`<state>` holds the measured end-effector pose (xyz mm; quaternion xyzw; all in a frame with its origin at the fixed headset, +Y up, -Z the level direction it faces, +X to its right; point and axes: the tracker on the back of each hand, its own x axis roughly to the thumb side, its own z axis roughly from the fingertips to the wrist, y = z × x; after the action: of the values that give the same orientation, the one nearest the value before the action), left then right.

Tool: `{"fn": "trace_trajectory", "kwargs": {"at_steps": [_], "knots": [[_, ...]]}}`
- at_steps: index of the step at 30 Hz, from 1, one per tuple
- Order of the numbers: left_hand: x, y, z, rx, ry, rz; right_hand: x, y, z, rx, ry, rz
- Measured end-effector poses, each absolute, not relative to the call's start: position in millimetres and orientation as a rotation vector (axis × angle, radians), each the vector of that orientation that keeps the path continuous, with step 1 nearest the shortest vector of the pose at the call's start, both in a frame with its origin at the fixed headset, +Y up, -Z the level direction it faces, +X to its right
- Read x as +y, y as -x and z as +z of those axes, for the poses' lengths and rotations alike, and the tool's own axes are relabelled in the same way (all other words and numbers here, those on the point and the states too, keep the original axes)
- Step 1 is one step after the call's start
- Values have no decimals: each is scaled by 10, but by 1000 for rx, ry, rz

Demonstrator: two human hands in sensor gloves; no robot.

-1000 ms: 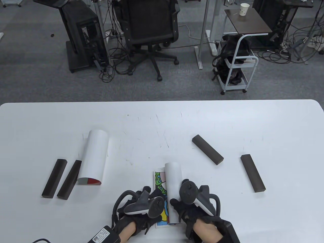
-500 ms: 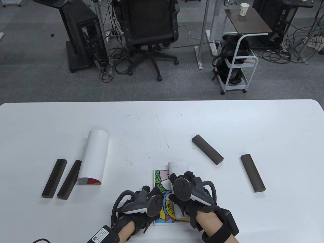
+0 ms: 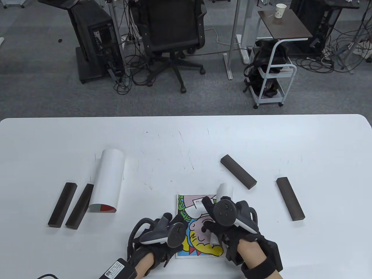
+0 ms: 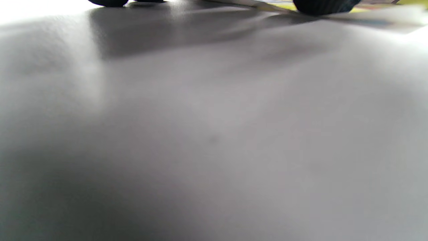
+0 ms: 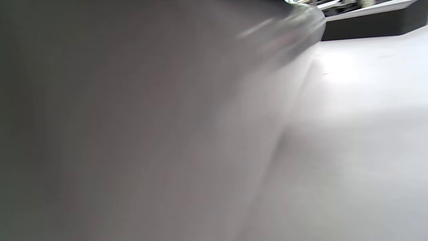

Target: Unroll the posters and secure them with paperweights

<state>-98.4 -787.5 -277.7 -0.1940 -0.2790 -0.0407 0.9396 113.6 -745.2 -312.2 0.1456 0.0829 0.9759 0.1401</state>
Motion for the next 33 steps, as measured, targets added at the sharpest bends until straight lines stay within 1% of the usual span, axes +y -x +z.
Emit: {"fn": "trace_trajectory", "kwargs": {"at_steps": [1,4,6,10,13,17,20,22,24,27,30,33], "knots": [[-7876,985,-2777,-569,397,-83,-7454,-1161,-3132,248,-400,2840],[-7876,989,-2778,-567,399,-84,-7442,-1247,-3150,383,-351,2874],[-7876,992,-2779,-566,401,-83,-7416,-1317,-3155,413,-325,2843],[-7874,995,-2782,-563,403,-84,-7343,-1537,-3161,347,-167,2791],[-7875,996,-2783,-562,404,-84,-7288,-1765,-3166,243,57,2764],[-7875,996,-2784,-562,404,-84,-7290,-2036,-3175,273,293,2710],[-7875,996,-2784,-562,404,-84,-7346,-2167,-3184,325,328,2651],[-7875,996,-2784,-562,404,-84,-7345,-2246,-3184,348,303,2586],[-7873,997,-2780,-562,406,-85,-7279,-2315,-3182,306,304,2547],[-7870,1000,-2780,-562,407,-85,-7077,-2479,-3174,194,319,2467],[-7870,999,-2779,-562,407,-85,-6911,-2692,-3169,108,409,2377],[-7870,999,-2779,-562,407,-85,-6920,-2880,-3186,71,575,2321]]}}
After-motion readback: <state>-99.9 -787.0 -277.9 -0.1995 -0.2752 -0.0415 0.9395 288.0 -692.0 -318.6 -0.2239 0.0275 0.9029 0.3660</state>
